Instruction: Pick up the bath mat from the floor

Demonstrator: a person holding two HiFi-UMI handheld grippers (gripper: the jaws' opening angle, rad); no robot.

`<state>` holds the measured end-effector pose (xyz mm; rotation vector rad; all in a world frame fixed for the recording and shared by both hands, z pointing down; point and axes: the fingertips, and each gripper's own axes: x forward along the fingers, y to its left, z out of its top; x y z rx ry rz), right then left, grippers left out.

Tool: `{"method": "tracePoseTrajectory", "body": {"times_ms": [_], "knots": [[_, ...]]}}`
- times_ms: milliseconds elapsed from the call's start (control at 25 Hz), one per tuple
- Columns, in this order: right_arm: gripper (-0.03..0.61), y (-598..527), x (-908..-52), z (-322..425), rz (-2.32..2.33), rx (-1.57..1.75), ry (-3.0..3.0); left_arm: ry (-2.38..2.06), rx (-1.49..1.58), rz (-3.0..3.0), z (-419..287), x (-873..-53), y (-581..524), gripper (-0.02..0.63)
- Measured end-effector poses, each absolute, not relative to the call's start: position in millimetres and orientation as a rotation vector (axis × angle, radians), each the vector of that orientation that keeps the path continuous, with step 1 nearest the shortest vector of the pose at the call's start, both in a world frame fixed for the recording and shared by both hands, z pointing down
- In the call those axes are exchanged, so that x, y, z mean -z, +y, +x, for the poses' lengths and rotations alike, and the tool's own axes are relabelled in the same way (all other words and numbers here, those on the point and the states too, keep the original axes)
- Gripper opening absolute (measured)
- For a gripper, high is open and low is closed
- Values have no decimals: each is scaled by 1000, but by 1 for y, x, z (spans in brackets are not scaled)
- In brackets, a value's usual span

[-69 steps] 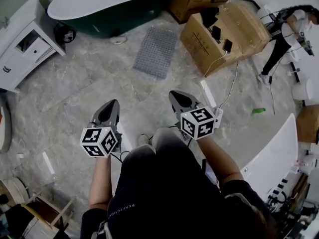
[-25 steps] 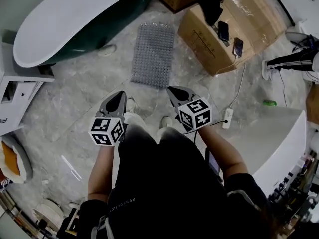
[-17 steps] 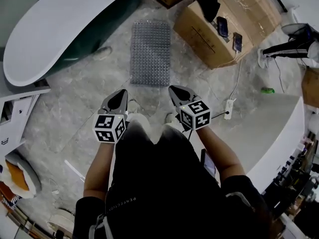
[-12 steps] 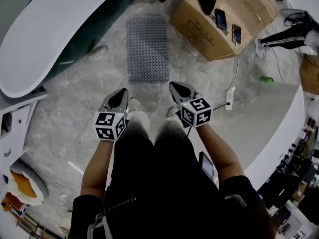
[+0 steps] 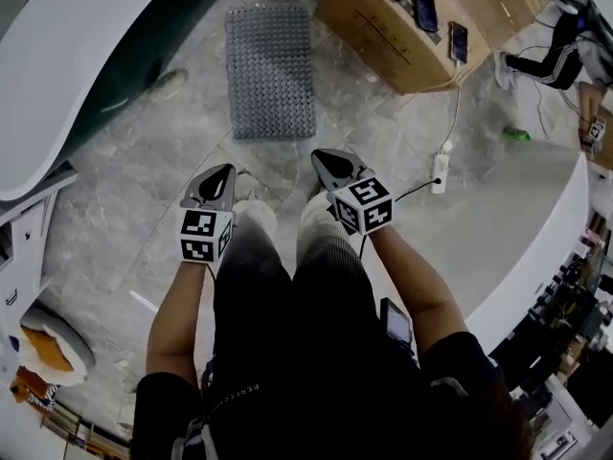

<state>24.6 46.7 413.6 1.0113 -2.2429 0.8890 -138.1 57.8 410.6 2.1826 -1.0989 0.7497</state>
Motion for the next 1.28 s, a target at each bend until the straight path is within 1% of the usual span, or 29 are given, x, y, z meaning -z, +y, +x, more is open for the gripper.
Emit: {"method": "tracePoseTrajectory", "body": {"times_ms": [320, 520, 720, 840, 960, 1120, 1200, 1280], "knots": [[0, 54, -464, 66, 868, -811, -2209, -1126, -858, 2157, -112, -467, 66, 8], [0, 54, -516, 78, 821, -787, -2167, -1067, -970, 2180, -94, -510, 68, 9], [0, 57, -567, 73, 794, -784, -2115, -1065, -1103, 2116, -106, -561, 71, 9], [2, 59, -589, 65, 773, -760, -2094, -1057, -1127, 2052, -118, -587, 77, 16], [3, 60, -606, 59, 740, -748, -2089, -1017, -1154, 2060, -120, -602, 77, 48], [43, 56, -629, 58, 715, -747, -2077, -983, -1200, 2110, -120, -625, 70, 79], [55, 53, -643, 58, 706, -733, -2066, -945, -1251, 2118, -122, -643, 71, 123], [63, 50, -658, 58, 683, -712, -2053, -896, -1315, 2124, -123, -663, 72, 137]]}}
